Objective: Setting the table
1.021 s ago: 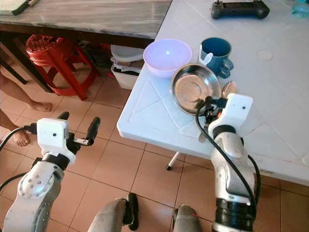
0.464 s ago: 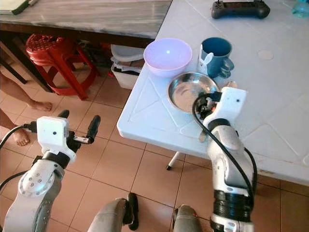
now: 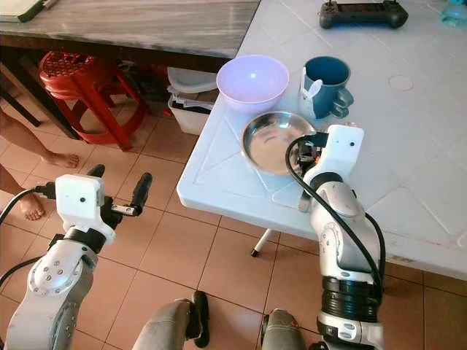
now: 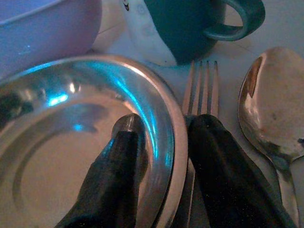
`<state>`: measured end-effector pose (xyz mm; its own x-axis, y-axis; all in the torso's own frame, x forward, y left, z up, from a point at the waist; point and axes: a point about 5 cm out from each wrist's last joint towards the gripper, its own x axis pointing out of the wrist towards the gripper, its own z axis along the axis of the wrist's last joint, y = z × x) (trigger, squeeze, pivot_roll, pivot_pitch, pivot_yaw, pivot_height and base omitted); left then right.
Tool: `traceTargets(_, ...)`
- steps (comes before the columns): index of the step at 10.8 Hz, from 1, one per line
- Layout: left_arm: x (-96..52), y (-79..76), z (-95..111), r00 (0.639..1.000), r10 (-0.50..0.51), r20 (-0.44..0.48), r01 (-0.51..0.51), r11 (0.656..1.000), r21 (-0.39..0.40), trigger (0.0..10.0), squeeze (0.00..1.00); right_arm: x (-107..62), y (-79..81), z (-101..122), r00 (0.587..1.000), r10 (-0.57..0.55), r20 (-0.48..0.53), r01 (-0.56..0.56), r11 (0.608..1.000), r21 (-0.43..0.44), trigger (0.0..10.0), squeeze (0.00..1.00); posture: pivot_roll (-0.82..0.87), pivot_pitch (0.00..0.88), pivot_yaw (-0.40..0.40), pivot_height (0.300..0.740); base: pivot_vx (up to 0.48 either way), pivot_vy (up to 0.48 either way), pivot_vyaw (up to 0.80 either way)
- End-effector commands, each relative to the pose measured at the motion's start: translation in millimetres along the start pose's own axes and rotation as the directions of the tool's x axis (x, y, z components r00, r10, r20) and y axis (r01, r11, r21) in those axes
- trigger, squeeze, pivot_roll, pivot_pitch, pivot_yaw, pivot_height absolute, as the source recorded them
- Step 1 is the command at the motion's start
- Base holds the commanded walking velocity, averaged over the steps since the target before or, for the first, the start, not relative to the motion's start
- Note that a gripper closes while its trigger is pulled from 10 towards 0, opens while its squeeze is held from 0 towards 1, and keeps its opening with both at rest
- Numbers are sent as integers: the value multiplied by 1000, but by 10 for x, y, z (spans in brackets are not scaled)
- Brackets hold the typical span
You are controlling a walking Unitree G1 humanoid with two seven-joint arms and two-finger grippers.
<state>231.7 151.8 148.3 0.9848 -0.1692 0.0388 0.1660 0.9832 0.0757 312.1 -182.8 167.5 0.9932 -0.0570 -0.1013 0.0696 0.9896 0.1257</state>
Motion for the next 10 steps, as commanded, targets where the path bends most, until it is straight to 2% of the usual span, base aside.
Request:
traceTargets(1, -34, -17, -38, 999, -33, -26, 33, 999, -19, 10000, 0, -4, 19, -155, 996, 2, -85, -2, 1000, 2, 0, 0, 32, 221, 110, 740, 0, 0, 0)
traceTargets(2, -54, -74, -48, 994, -104, -31, 103, 994, -35, 10000, 0, -7, 11, -164, 996, -5, -94, 4, 1000, -2, 0, 0, 31, 221, 109, 740, 0, 0, 0)
traceTargets(4, -66, -111, -50, 988, -152, -30, 150, 988, -43, 10000, 0, -18, -44, -197, 992, -45, -115, 45, 999, -8, 0, 0, 28, 220, 108, 740, 0, 0, 0)
traceTargets(6, -81, -179, -20, 978, -209, -6, 207, 974, -87, 10000, 0, -29, -75, -222, 988, -78, -137, 82, 996, 22, 0, 0, 24, 219, 105, 740, 0, 0, 0)
traceTargets(7, -92, -192, -28, 976, -217, -9, 215, 972, -91, 10000, 0, -38, -77, -229, 986, -84, -146, 92, 995, 48, 0, 0, 21, 217, 103, 740, 0, 0, 0)
traceTargets(9, -81, -152, -67, 985, -172, -28, 168, 980, -104, 10000, 0, -58, 0, -181, 992, -44, -119, 57, 993, 103, 0, 0, 19, 212, 100, 740, 0, 0, 0)
traceTargets(10, -63, -135, -80, 988, -151, -27, 147, 982, -117, 10000, 0, -77, 118, -100, 997, 17, -70, -5, 987, 162, 0, 0, 15, 204, 95, 740, 0, 0, 0)
